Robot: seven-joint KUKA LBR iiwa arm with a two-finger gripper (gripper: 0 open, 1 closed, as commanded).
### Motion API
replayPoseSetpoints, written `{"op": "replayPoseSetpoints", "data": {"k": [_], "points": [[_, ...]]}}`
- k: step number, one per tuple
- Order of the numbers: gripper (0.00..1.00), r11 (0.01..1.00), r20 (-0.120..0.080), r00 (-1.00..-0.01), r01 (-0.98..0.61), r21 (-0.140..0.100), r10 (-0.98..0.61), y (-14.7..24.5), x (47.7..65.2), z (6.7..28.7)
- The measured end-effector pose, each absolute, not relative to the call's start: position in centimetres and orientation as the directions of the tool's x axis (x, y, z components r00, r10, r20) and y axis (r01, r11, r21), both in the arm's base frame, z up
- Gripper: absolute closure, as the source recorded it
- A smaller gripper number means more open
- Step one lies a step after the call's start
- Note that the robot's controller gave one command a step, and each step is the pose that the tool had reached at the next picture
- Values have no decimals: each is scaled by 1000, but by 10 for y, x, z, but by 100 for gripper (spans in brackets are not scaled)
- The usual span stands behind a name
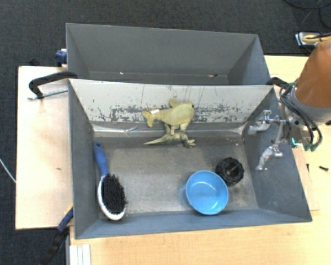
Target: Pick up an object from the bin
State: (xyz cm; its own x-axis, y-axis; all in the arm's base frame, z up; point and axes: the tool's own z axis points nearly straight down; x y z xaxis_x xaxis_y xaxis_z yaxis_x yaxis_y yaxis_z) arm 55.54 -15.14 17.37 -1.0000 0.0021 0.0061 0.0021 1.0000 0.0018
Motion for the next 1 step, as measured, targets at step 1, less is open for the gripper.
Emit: {"op": "replayPoseSetpoints", "data": {"k": [1], "points": [[0,999,-4,-999,-44,-5,-44,-154,587,82]]}}
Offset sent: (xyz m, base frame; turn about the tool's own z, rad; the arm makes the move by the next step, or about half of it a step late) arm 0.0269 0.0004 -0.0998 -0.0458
